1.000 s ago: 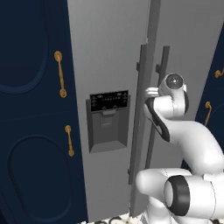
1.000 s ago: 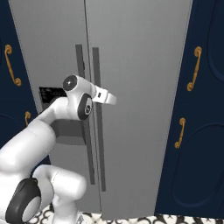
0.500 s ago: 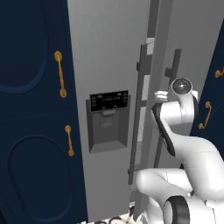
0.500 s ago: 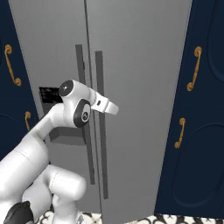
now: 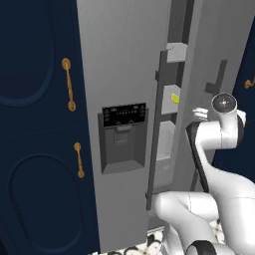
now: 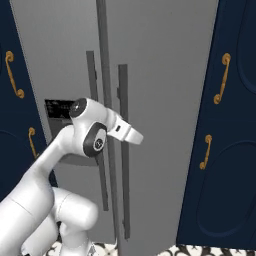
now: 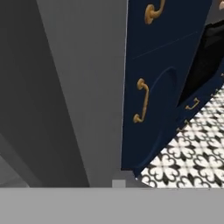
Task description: Grab a lemon wedge from the fridge and one ice cube from the ice bowl, and put them in the glass of lemonade.
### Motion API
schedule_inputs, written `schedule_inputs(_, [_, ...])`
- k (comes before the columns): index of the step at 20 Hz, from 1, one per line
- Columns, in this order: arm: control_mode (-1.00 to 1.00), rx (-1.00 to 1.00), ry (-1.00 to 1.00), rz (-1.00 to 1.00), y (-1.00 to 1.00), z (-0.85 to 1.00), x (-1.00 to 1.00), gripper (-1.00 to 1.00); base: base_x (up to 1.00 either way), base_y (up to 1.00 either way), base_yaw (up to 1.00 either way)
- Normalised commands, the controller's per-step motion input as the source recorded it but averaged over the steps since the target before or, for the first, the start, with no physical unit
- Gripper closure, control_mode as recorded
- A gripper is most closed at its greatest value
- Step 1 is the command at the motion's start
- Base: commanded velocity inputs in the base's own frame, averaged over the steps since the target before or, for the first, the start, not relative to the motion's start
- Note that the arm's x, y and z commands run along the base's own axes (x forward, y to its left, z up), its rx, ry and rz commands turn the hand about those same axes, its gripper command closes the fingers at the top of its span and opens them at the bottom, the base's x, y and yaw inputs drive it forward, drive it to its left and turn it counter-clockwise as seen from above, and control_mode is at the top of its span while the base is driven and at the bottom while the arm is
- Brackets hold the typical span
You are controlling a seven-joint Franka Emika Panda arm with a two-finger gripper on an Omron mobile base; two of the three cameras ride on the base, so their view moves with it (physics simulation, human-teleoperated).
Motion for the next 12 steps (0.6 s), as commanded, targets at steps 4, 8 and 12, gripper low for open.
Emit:
schedule_inputs(4, [-1.0, 0.04, 0.14, -0.16, -1.0, 0.0, -0.42, 1.0, 0.0, 0.0, 0.0])
schedule_inputs(8, [-1.0, 0.06, 0.1, -0.16, -1.0, -0.01, -0.53, 1.0, 0.0, 0.0, 0.0])
schedule_inputs(12, [-1.0, 0.07, 0.06, -0.17, -1.0, -0.02, -0.56, 1.0, 0.0, 0.0, 0.0])
